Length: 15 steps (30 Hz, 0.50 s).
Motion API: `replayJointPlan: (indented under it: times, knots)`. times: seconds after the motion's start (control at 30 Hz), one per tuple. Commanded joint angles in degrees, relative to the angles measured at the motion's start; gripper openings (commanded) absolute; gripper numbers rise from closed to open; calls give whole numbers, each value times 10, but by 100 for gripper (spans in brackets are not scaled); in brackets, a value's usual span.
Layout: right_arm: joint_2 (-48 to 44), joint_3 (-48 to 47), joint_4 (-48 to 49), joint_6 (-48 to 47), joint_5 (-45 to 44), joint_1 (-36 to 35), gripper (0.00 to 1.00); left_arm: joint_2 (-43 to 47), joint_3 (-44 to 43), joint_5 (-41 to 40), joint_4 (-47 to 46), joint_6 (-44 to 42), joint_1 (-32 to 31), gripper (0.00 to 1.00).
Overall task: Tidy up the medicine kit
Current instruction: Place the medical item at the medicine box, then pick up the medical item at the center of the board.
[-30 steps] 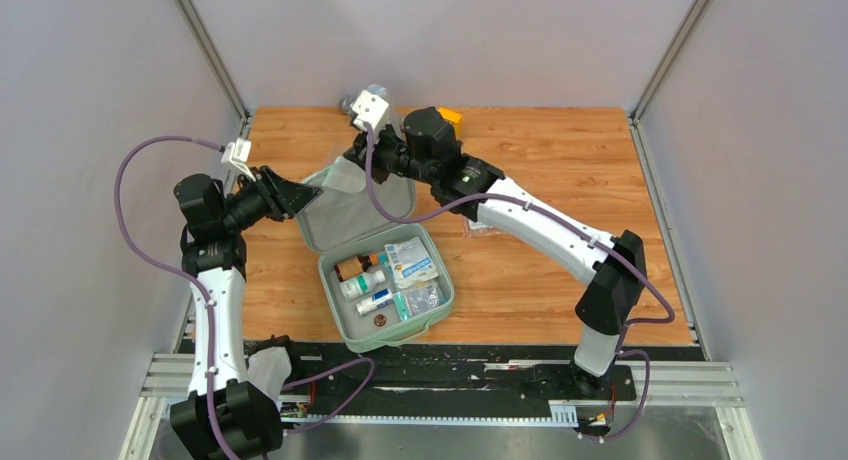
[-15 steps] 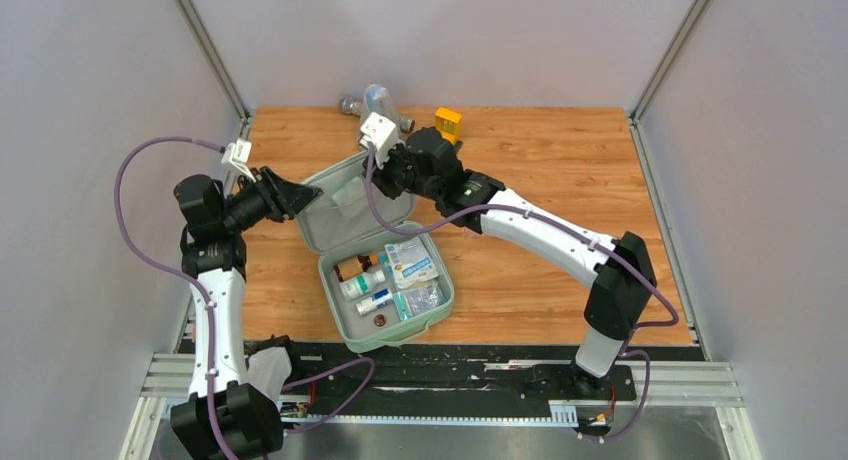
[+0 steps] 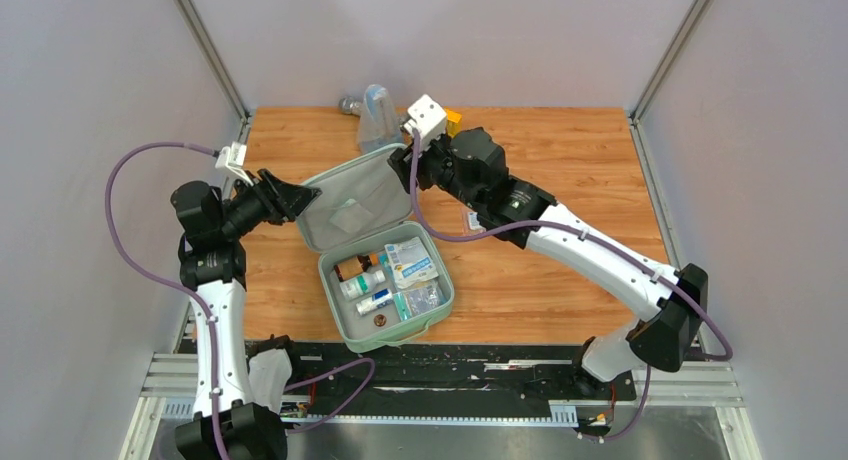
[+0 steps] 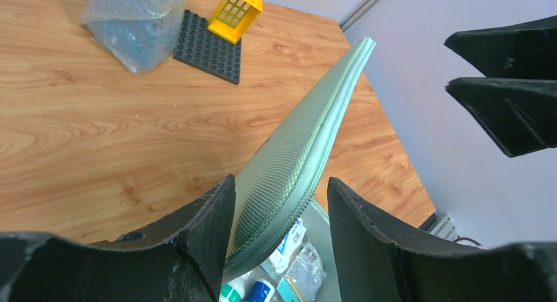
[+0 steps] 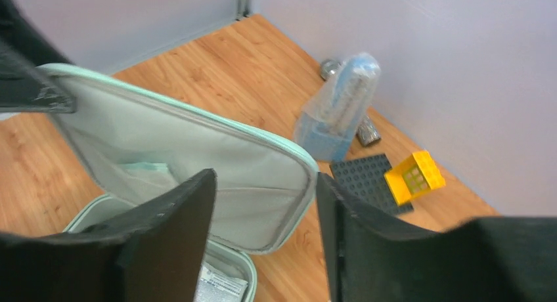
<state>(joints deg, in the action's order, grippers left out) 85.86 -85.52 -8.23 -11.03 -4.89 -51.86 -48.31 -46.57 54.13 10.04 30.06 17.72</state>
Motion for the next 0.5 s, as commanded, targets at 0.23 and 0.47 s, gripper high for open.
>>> replayJointPlan:
  times: [0.23, 0.47]
  knots:
    - [6, 76, -140, 301, -80, 199, 77, 8, -25, -2, 7, -13, -2, 63]
    - [88, 123, -217, 420, 84, 357, 75, -1, -23, 15, 9, -15, -2, 63]
